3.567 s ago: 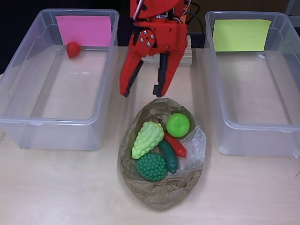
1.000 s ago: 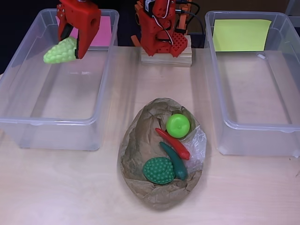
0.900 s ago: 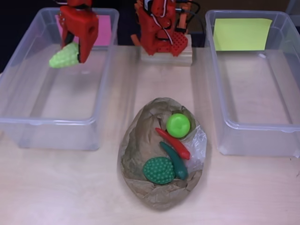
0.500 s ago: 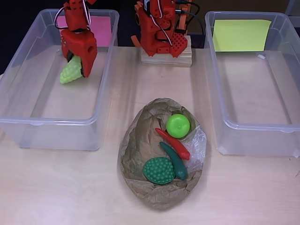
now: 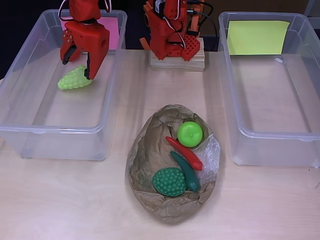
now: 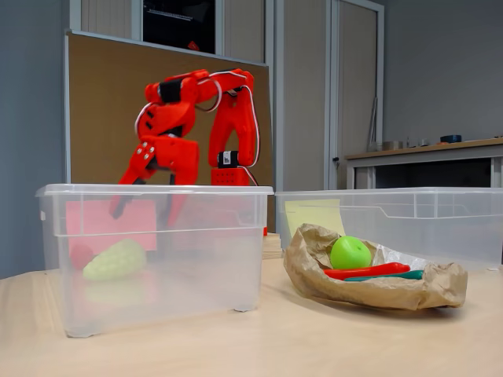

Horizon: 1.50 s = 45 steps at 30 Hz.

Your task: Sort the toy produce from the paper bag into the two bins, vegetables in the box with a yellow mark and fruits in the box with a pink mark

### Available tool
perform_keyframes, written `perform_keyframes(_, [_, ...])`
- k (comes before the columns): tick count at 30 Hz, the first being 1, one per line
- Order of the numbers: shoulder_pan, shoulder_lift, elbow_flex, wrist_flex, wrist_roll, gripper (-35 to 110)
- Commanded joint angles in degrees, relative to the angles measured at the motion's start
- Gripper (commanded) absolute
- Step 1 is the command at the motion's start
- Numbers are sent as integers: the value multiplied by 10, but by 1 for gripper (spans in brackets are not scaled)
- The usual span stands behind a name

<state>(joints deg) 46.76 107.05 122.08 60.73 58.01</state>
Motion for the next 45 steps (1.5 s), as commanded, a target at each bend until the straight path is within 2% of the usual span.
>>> perform_keyframes(1, [-55,70,-40,44,-4,32])
perform_keyframes(14, [-342,169,-71,39,-49,34])
perform_keyframes(19, [-440,154,-46,6,-59,43])
perform_keyframes(25, [-526,95,-7,-9,-27,37])
perform_keyframes(29, [-565,44,6,-10,2,47])
perform_keyframes(36, [-600,-31,10,-42,83,36])
perform_keyframes(45, [-638,-122,-51,-65,149,36])
